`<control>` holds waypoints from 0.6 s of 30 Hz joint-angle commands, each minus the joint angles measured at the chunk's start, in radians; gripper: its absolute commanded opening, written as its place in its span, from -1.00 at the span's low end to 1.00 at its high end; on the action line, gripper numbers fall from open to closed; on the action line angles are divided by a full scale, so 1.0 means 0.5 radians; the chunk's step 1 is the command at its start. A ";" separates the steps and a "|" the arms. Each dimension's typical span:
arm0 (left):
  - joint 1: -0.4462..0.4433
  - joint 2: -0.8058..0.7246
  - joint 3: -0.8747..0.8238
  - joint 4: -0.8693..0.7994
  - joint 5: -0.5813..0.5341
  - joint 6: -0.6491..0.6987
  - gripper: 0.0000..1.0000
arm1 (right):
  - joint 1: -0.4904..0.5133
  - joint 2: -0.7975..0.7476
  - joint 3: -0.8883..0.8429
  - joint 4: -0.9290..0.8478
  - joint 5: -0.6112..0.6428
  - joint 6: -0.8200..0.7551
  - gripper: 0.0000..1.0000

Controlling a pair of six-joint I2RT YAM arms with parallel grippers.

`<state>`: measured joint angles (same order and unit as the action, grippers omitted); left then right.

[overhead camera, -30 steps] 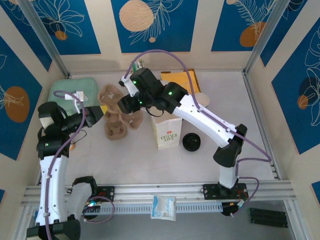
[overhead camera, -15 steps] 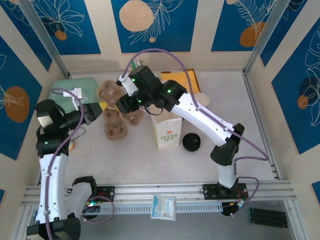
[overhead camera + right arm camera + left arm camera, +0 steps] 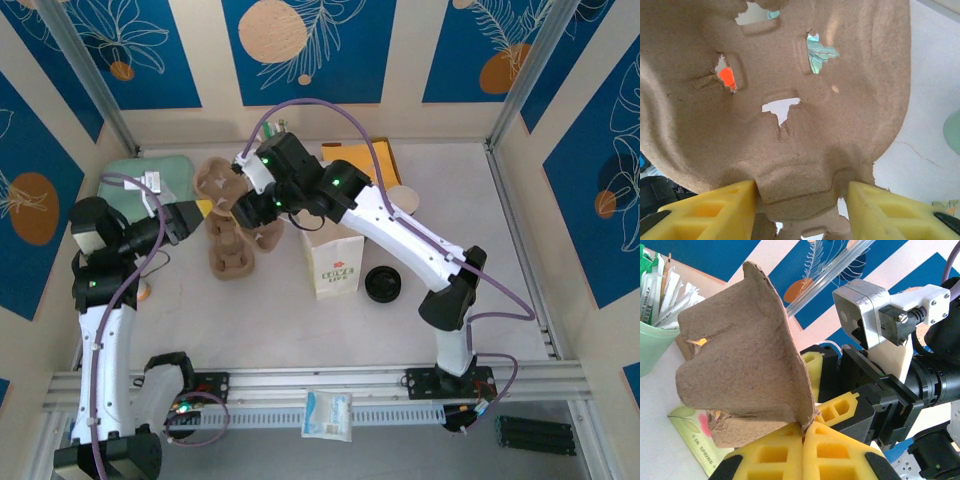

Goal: Pack the takeout coffee

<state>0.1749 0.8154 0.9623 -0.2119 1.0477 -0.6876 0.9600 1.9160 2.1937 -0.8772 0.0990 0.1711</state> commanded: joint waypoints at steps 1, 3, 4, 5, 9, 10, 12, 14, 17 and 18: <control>0.022 -0.014 0.048 0.123 0.080 -0.036 -1.00 | 0.007 0.032 0.054 -0.010 -0.105 -0.067 0.01; 0.023 -0.014 0.042 0.138 0.085 -0.047 -1.00 | 0.007 0.018 0.041 0.010 -0.143 -0.080 -0.03; 0.024 -0.014 0.039 0.154 0.086 -0.059 -1.00 | 0.005 0.015 0.035 0.022 -0.159 -0.084 -0.05; 0.022 -0.016 0.033 0.174 0.090 -0.074 -1.00 | 0.003 0.011 0.031 0.027 -0.171 -0.087 -0.06; 0.023 -0.007 0.010 0.282 0.109 -0.155 -1.00 | 0.002 0.011 0.035 0.035 -0.192 -0.097 -0.07; 0.022 -0.005 0.005 0.310 0.114 -0.177 -1.00 | -0.001 0.011 0.034 0.036 -0.197 -0.097 -0.07; 0.024 -0.003 -0.003 0.352 0.118 -0.211 -1.00 | -0.008 0.011 0.035 0.035 -0.210 -0.093 -0.11; 0.024 0.001 -0.011 0.388 0.123 -0.237 -1.00 | -0.011 0.012 0.031 0.037 -0.220 -0.091 -0.14; 0.022 0.009 -0.012 0.419 0.123 -0.260 -1.00 | -0.017 0.008 0.032 0.042 -0.240 -0.086 -0.20; 0.023 0.014 -0.012 0.424 0.121 -0.265 -1.00 | -0.016 0.006 0.030 0.048 -0.244 -0.085 -0.22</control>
<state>0.1749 0.8246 0.9562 -0.0872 1.0737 -0.7902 0.9516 1.9167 2.1937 -0.8413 0.0174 0.1440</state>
